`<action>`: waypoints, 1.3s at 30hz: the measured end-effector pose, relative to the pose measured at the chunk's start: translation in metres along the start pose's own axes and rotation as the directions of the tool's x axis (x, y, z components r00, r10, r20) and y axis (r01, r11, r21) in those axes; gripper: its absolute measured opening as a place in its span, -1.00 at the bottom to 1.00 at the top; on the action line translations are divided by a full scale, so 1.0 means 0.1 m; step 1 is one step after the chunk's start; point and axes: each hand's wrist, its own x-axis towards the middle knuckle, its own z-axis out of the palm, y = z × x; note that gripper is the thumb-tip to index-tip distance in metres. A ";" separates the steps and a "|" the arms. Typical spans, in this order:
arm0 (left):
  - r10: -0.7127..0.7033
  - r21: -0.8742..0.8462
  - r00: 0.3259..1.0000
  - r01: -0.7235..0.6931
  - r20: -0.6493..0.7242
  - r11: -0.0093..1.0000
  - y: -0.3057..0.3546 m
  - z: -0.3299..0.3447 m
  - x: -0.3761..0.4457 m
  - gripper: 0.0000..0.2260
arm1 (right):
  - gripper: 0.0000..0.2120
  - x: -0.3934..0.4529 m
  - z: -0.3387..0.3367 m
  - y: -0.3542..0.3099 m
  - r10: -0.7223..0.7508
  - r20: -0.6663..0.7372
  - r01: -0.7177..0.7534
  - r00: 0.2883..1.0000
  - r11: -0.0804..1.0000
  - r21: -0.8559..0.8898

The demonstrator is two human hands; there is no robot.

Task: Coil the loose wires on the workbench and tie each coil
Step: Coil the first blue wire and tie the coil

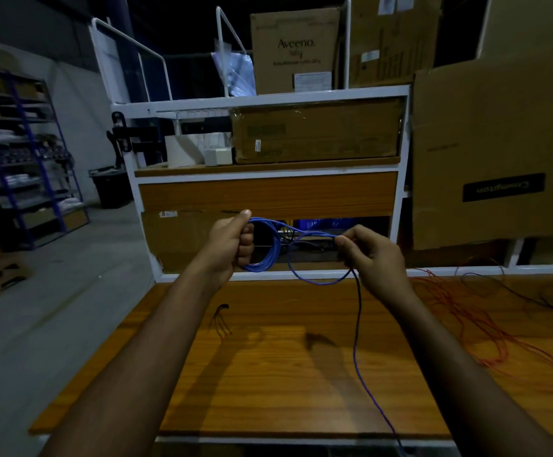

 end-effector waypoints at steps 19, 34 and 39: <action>-0.030 -0.207 0.995 0.049 0.093 0.977 -0.12 0.09 0.07 -0.63 | -0.79 -0.12 -0.24 0.05 0.151 0.776 -0.419 0.612 0.894 0.157; -0.078 -0.133 0.997 0.081 0.029 0.988 -0.53 0.85 -0.08 -0.65 | -0.81 -0.02 -0.44 0.21 0.013 0.518 0.123 0.855 0.966 -0.228; -0.040 -0.075 0.999 0.040 -0.003 0.996 -0.57 1.01 -0.13 -0.66 | -0.82 -0.05 -0.46 0.24 -0.022 0.444 0.124 0.896 0.971 -0.202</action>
